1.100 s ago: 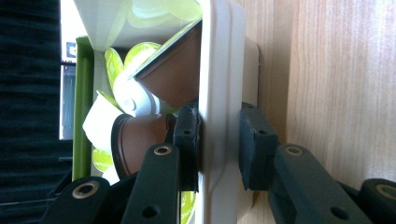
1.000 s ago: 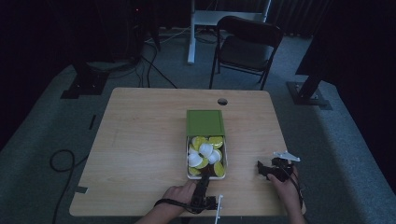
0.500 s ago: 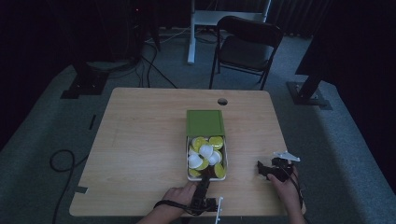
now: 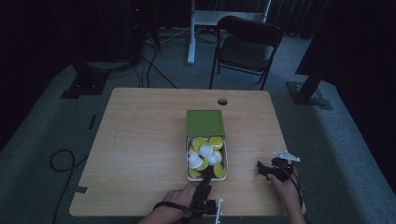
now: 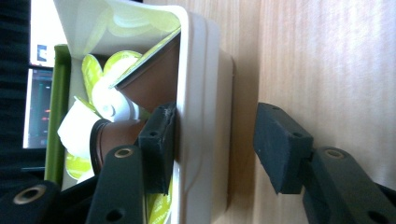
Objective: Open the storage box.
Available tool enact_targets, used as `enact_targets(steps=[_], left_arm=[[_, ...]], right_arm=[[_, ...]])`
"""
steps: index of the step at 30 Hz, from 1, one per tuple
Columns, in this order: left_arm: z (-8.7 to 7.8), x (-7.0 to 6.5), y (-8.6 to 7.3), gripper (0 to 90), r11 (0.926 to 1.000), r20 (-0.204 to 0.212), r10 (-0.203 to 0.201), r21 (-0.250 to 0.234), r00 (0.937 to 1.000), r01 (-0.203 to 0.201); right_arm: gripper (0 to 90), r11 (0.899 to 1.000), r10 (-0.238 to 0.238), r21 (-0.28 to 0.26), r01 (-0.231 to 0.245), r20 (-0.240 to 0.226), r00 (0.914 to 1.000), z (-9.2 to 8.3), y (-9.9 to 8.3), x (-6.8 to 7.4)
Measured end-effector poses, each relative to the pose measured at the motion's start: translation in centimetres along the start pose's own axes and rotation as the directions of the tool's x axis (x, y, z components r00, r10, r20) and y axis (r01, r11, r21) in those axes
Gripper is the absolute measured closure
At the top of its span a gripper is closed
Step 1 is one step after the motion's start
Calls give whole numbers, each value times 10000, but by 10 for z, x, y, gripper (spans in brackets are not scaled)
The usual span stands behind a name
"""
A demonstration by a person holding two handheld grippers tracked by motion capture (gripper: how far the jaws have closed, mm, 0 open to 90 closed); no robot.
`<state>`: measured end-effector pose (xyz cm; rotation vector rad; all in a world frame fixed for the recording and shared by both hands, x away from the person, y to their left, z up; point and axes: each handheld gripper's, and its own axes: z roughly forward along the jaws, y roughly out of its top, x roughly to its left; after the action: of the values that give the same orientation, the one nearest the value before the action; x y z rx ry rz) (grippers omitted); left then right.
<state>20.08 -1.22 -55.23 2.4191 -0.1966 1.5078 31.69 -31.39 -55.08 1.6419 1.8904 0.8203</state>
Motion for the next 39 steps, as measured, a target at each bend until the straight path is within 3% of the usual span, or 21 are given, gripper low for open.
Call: enact_targets(steps=[6,9,13,18,25,29,34,35,39], left_arm=[[-8,7,1,464,9992,221,-310,-232,9993,315],[-13,10,3,463,9992,251,-241,-301,9994,249],[-18,15,5,463,9973,317,-519,-503,9982,535],[-20,26,1,461,9903,583,-1222,-589,9908,1256],[-22,41,-5,437,9820,800,-1635,-828,9833,1700],[-24,50,-7,437,9711,1031,-2107,-919,9721,2202],[-26,63,-11,437,9586,984,-2542,-1063,9621,2642],[-26,66,-12,437,9527,1095,-2711,-1109,9563,2828],[-29,76,-15,437,9420,1068,-2921,-1396,9504,3052]], right_arm=[[112,10000,-3,-1,3,3,10000,0,0,0],[111,10000,-1,-1,1,2,10000,0,0,0],[112,10000,0,1,0,3,10000,0,0,0],[112,10000,-4,-1,4,3,10000,0,0,0],[111,10000,-1,0,1,2,10000,0,0,0],[112,10000,-4,-1,4,3,10000,0,0,0],[111,10000,-4,2,4,1,10000,0,0,0],[111,10000,-5,0,5,1,10000,0,0,0],[111,10000,-1,0,1,2,10000,0,0,0]])
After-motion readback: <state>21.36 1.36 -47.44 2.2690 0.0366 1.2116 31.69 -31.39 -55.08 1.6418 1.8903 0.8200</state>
